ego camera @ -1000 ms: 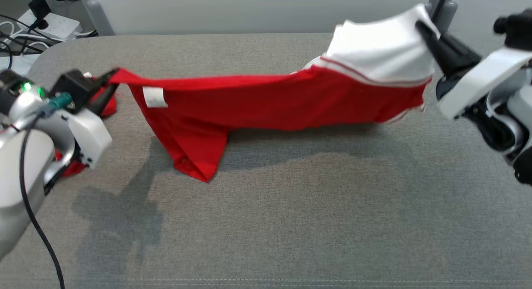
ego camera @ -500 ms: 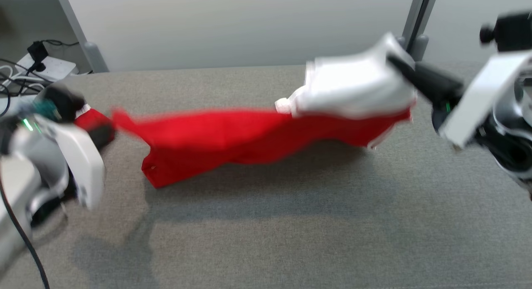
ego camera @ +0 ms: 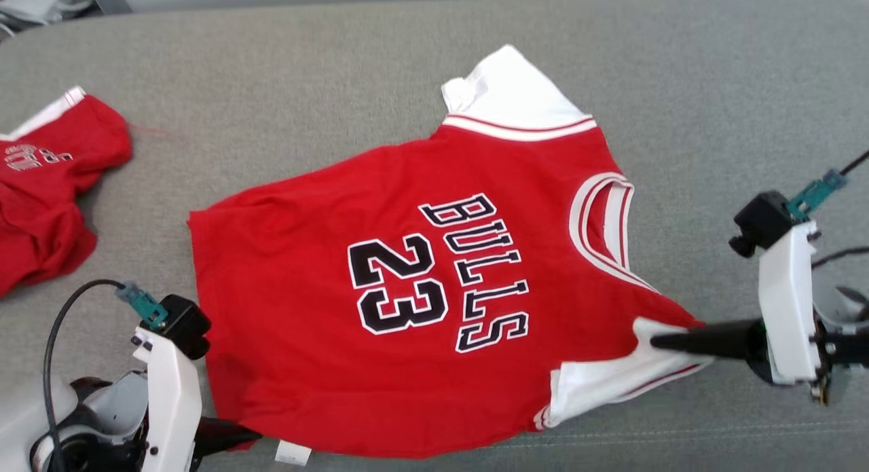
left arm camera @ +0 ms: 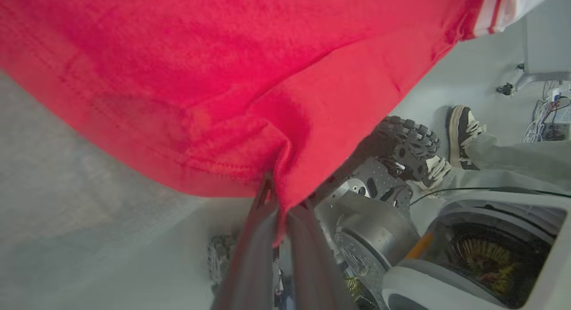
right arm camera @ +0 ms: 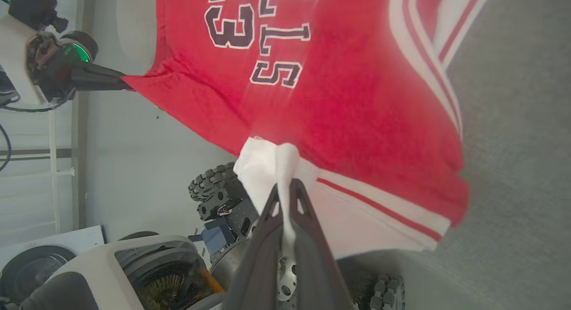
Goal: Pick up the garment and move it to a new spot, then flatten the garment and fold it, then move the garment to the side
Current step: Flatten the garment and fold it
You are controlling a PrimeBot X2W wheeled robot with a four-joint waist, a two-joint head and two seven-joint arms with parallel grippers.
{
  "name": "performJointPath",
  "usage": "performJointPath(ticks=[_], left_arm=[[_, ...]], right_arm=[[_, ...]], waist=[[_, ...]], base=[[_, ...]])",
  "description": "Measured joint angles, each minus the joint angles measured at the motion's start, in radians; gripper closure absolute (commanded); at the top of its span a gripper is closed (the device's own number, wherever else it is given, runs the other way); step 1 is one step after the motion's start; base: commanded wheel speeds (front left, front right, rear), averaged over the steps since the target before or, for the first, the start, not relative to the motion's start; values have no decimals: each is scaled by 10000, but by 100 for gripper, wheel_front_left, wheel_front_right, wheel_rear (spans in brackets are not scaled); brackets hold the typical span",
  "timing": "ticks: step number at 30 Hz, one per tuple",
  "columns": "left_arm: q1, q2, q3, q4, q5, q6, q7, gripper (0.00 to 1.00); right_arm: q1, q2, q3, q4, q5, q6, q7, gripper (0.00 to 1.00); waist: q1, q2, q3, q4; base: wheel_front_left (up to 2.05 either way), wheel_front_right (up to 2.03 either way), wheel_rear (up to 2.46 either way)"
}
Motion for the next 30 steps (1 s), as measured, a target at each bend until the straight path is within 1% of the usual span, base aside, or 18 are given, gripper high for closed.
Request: performJointPath(ticks=[2, 4, 5, 7, 9, 10, 11, 12, 13, 15, 16, 18, 21, 22, 24, 27, 29, 30], left_arm=[[-396, -268, 19, 518, -224, 71, 731, 100], [-1475, -640, 525, 1112, 251, 63, 468, 100], [-2283, -924, 1085, 1461, 802, 38, -426, 100], [-4400, -1563, 2380, 2222, 2251, 23, -2984, 100], [-6681, -1894, 3352, 2740, 4228, 21, -5415, 100], [-7560, -1935, 3549, 2955, 4876, 21, -6151, 100], [-7560, -1935, 3549, 2955, 4876, 21, -6151, 100], [-8173, -1927, 3549, 3143, 5432, 23, -6688, 100], [-8443, -1944, 3475, 3377, 5710, 21, -7035, 100], [-8496, -2061, 2995, 3960, 6013, 21, -7494, 100], [-8464, -2115, 2755, 4153, 6008, 21, -7641, 100], [-8529, -2144, 2587, 4456, 6157, -56, -8184, 100], [-8518, -2054, 2196, 4997, 5950, -54, -8408, 100], [-8321, -2096, 2042, 5233, 5653, -54, -8408, 100], [-7684, -2171, 1593, 5559, 5242, -56, -8422, 100], [-6443, -2290, 957, 5856, 4704, -54, -8533, 100], [-5613, -2387, 756, 5896, 4389, -54, -8587, 100], [-5278, -2403, 771, 5894, 4378, -54, -8587, 100]], right_arm=[[-748, 577, -27, 1051, -171, 0, 102, 100], [-2034, 1592, -558, 2529, -546, -25, -539, 100], [-2869, 2180, -1016, 3367, -909, -27, -1277, 100], [-4891, 3308, -2054, 5242, -1879, -27, -2930, 100], [-6973, 4013, -2955, 6997, -2821, -29, -4683, 100], [-7780, 4234, -3342, 7800, -3266, -23, -5513, 100], [-7780, 4234, -3342, 7800, -3266, -23, -5513, 100], [-8418, 4426, -3553, 8502, -3613, -25, -6215, 100], [-8779, 4619, -3674, 9056, -3848, -27, -6523, 100], [-8987, 5060, -3680, 9954, -4219, -29, -7101, 100], [-8987, 5300, -3666, 10201, -4341, -29, -7147, 100], [-9060, 5580, -3724, 10337, -4393, -27, -7520, 100], [-9184, 5588, -3703, 10243, -4387, -27, -7463, 100], [-9036, 5611, -3691, 10151, -4312, -27, -7308, 100], [-8401, 5609, -3707, 9655, -3837, -27, -6801, 100], [-6818, 5480, -3513, 8579, -3016, -27, -5578, 100], [-5657, 5173, -3271, 7708, -2447, -27, -4604, 100], [-5137, 4932, -3246, 7311, -2190, -27, -4362, 100]], waist=[[0, 0, 564, -19], [0, 0, 1178, -46], [0, -1, 1492, -64], [1, -1, 2133, -107], [0, -1, 2735, -156], [1, 0, 2988, -186], [1, 0, 2988, -186], [0, -1, 3206, -224], [1, 0, 3368, -271], [1, 0, 3525, -424], [1, 0, 3545, -507], [1, 0, 3611, -623], [1, 0, 3803, -705], [1, 0, 3836, -735], [1, 0, 3889, -754], [1, -1, 3763, -763], [1, 0, 3592, -756], [1, -1, 3504, -750]], base=[[0, 0, 0], [0, 0, 0], [0, 0, 0], [0, 0, 0], [0, 0, 0], [0, 0, 0], [0, 0, 0], [0, 0, 0], [0, 0, 0], [0, 0, 0], [0, 0, 0], [0, 0, 0], [0, 0, 0], [0, 0, 0], [0, 0, 0], [0, 0, 0], [0, 0, 0], [0, 0, 0]])
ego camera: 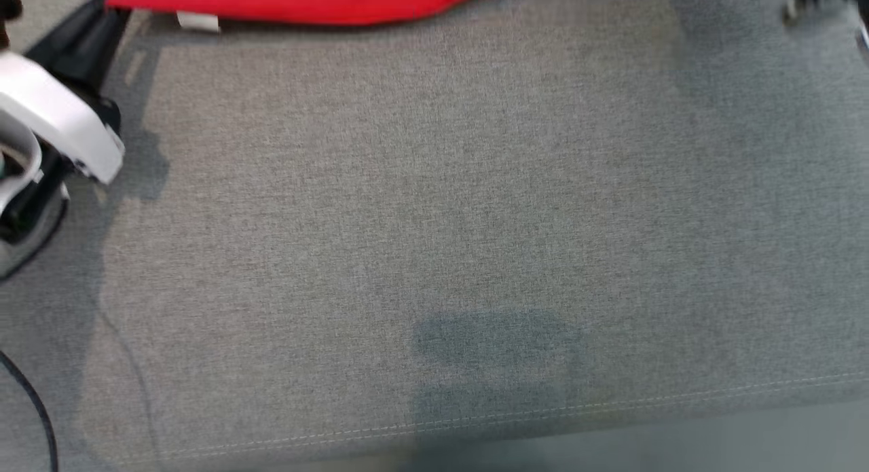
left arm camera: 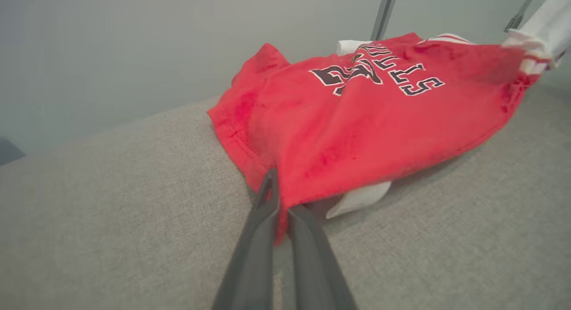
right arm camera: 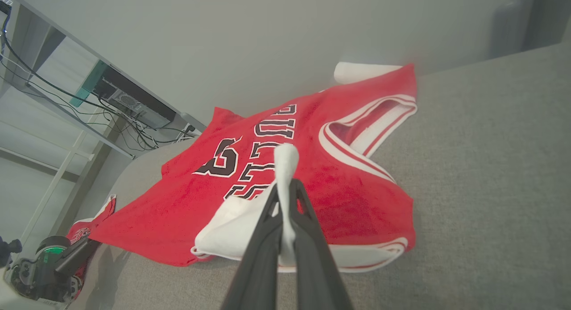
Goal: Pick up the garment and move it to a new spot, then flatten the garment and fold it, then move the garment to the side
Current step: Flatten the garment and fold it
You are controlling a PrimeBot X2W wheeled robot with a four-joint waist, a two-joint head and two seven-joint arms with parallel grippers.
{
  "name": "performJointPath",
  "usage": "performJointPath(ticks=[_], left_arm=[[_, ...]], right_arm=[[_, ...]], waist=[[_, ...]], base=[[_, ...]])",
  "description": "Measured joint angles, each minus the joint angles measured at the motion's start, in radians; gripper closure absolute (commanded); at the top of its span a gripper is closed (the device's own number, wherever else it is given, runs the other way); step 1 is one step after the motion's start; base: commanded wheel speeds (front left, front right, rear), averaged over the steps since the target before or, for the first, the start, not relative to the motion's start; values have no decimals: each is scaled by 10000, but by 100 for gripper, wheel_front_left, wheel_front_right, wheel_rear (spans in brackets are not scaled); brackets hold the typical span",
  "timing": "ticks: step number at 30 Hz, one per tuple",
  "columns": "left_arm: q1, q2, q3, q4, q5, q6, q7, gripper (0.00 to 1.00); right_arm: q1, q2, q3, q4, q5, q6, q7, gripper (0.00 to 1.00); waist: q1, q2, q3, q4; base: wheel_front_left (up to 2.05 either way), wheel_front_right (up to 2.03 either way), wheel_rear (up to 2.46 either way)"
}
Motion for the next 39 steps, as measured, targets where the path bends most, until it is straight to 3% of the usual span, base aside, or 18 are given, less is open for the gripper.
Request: performJointPath(ticks=[6, 12, 25, 39], left_arm=[[2229, -305, 1563, -453, 573, 0, -46, 100], [4270, -980, 2648, -520, 1722, 0, -44, 100], [6558, -2052, 3808, 84, 3847, 0, -42, 100], [8125, -2863, 4067, 541, 4485, 0, -42, 100]], right_arm=[[2334, -1762, -92, -1695, 1450, -2, 1037, 100], [3965, -2571, -67, -2606, 2031, -2, 1162, 100], [6352, -2840, 466, -3216, 2487, -2, 278, 100], [7864, -2562, 884, -3250, 2376, -2, -464, 100]], waist=[[0, 0, -729, 114], [0, 1, -1639, 239], [0, 1, -3188, 307], [-1, 1, -4283, 406]], base=[[0, 0, 0], [0, 0, 0], [0, 0, 0], [0, 0, 0]])
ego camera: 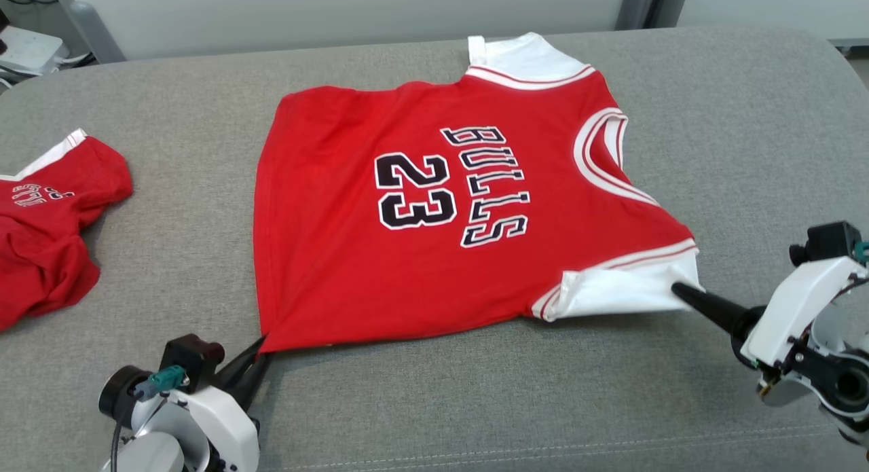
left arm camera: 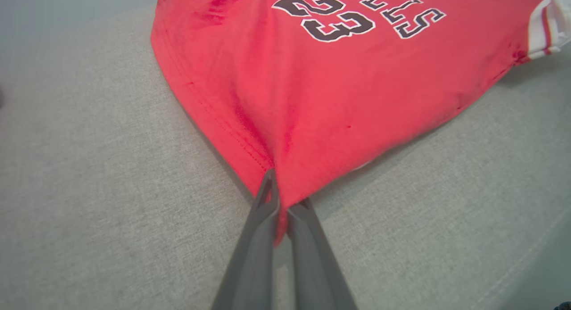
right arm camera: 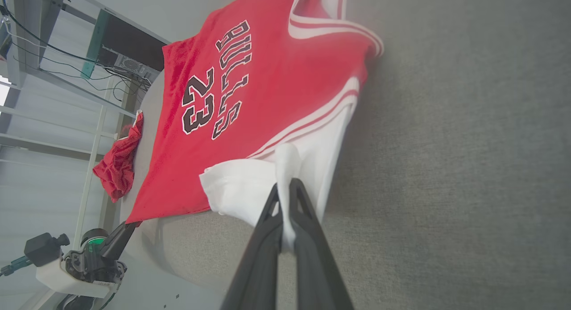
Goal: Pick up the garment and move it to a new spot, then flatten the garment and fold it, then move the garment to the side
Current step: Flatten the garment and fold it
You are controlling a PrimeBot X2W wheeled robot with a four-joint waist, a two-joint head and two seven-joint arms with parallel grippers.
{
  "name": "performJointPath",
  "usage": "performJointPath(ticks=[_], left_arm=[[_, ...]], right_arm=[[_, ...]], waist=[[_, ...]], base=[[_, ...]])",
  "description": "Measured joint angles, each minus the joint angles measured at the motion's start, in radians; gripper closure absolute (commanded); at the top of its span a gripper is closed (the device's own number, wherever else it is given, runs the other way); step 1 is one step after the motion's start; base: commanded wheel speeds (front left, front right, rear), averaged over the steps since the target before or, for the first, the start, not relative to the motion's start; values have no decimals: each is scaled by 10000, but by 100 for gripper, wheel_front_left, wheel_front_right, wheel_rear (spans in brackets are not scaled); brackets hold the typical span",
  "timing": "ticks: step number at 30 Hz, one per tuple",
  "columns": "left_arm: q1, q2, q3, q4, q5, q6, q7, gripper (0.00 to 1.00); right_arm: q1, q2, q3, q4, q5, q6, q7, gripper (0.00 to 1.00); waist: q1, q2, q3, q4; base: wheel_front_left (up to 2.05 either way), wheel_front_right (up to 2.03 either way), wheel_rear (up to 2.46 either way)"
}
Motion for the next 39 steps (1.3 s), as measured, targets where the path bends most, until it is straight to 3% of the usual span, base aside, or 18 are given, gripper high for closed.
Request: performJointPath(ticks=[1, 2, 3, 4, 5, 13, 21, 26, 33, 39], left_arm=[[59, -27, 0, 46, 36, 0, 0, 100], [109, -42, 2, 102, 50, 0, 0, 91], [137, -54, 25, 151, 50, 0, 0, 65], [166, -79, 79, 157, 50, 0, 0, 35], [206, -107, 119, 159, 58, 0, 0, 0], [618, -334, 1177, 368, 596, 0, 0, 0], [991, -886, 2533, 140, 1273, 0, 0, 0], [1326, -1233, 3275, -21, 1701, 0, 0, 0], [1645, -1496, 4103, -387, 2094, 0, 0, 0], [1997, -1636, 4796, -800, 2545, 4, 0, 0]], right_arm=[[91, -6, 42, 13, -52, 0, 0, 100], [185, -12, 79, 29, -92, 0, 2, 87], [261, -31, 136, 31, -90, 0, 2, 55], [366, -63, 153, 15, -75, 0, 10, 0], [468, -127, 180, -56, -69, 0, 54, 0], [1248, -1427, -27, -947, 67, 0, -316, 0], [1453, -1524, -65, -1158, -280, 0, -1553, 0], [1330, -909, -272, -345, -1526, 0, -3313, 0], [1155, 13, -859, 675, -3060, 0, -3820, 0], [1267, 1089, -3047, 1252, -5657, 2, -3875, 0]], waist=[[1, 0, -44, 19], [0, 0, -82, 38], [1, 0, -115, 59], [0, 0, -143, 82], [0, 0, -162, 102], [1, 0, -241, 124], [1, 0, -349, 109], [0, 0, -505, 147], [0, 0, -701, 175], [0, 0, -834, 162]], base=[[0, 0, 0], [0, 0, 0], [0, 0, 0], [0, 0, 0], [0, 0, 0], [0, 0, 0], [0, 0, 0], [0, 0, 0], [0, 0, 0], [0, 0, 0]])
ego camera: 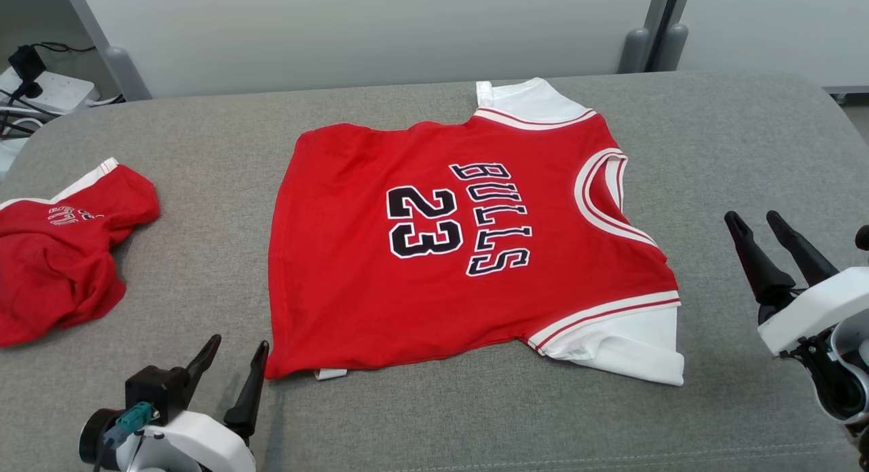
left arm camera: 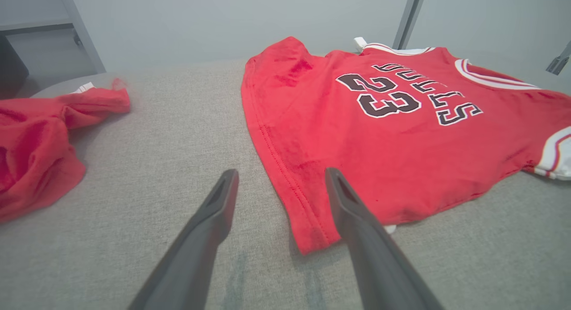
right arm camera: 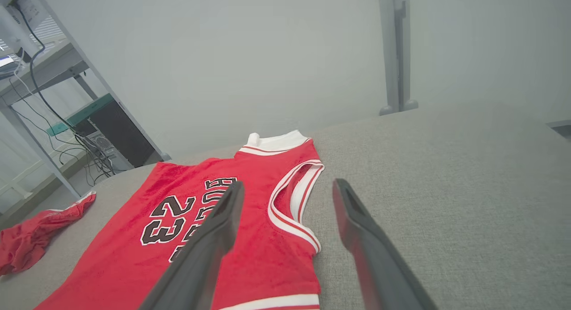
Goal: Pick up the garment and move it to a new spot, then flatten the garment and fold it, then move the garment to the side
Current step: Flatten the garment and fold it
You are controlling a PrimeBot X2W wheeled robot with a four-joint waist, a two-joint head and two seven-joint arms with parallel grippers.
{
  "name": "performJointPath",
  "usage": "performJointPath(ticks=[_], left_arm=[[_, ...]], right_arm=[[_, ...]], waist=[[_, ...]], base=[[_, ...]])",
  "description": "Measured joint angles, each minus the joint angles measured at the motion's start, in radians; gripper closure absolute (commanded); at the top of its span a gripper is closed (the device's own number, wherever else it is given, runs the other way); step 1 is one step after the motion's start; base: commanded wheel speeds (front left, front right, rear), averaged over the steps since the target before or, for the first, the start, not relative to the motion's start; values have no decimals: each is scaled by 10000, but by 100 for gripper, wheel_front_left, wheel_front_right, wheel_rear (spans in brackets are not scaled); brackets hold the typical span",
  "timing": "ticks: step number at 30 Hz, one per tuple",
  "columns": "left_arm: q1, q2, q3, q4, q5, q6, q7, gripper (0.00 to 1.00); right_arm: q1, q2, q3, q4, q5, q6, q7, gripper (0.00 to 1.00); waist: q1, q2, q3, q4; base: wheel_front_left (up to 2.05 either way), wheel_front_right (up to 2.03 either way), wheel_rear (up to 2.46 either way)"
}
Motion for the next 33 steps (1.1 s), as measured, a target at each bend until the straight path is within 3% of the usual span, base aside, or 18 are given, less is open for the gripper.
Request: performJointPath(ticks=[7, 13, 22, 33], left_arm=[[418, -548, 583, -337, 244, 0, 0, 0], [789, -974, 957, -577, 591, 0, 0, 0], [1212, -1436, 1501, -857, 865, 0, 0, 0], [1393, -1801, 1795, -1162, 1377, 0, 0, 0]], right_arm=[[1220, 1235, -2339, -226, -3252, 0, -10, 0], [2246, 2006, -3492, -775, -5296, 0, -10, 0], [3513, 2729, -4242, -915, -6431, 0, -10, 0], [3891, 3016, -4443, -604, -6966, 2, -10, 0]], waist=[[0, 0, -107, -3], [0, 0, -163, -6], [0, 0, -215, -39], [0, 0, -188, -1]], base=[[0, 0, 0], [0, 0, 0], [0, 0, 0], [0, 0, 0]])
